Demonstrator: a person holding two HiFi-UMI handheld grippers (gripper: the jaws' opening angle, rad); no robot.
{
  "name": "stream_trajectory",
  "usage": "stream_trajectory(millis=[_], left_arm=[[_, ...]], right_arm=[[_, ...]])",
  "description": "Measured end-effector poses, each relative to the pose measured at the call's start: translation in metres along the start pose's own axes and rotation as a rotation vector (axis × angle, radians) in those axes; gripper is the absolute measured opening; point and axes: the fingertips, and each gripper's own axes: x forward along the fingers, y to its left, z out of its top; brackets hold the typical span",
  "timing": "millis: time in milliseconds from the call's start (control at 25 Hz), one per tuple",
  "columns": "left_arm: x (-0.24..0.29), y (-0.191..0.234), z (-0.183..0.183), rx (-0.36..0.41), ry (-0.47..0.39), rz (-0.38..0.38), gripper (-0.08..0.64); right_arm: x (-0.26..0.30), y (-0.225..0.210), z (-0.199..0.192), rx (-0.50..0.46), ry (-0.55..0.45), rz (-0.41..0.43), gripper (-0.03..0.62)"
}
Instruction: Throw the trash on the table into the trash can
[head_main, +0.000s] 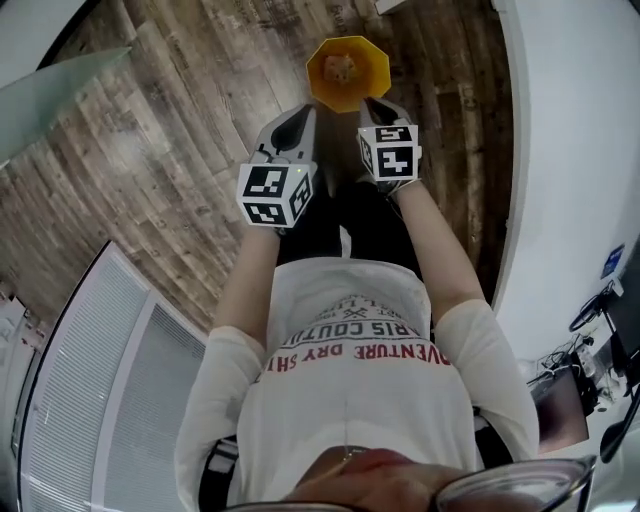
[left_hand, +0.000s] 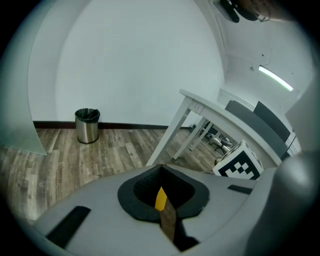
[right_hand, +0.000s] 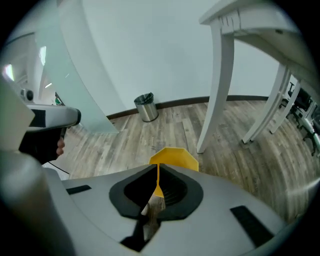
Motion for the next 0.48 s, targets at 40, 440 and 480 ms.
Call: stream_trajectory(millis=[40, 440, 480], left_arm=[[-0.011, -0.01, 0.013, 0.008, -0.006, -0.006, 0.023], [-0.098, -0.147, 0.17, 0.228, -0.111, -0.178, 0.023], [-0.107, -0.164, 0.185, 0.254, -0.13, -0.198, 0.023]], right_arm=[[-0.021, 0.005, 0.011, 0.0, -0.021, 0.004, 0.034], [-0.254, 0.014, 0.142, 0.061, -0.377, -0.081, 0.029], [-0.278, 0.011, 0.15, 0.071, -0.415, -0.097, 0.029]])
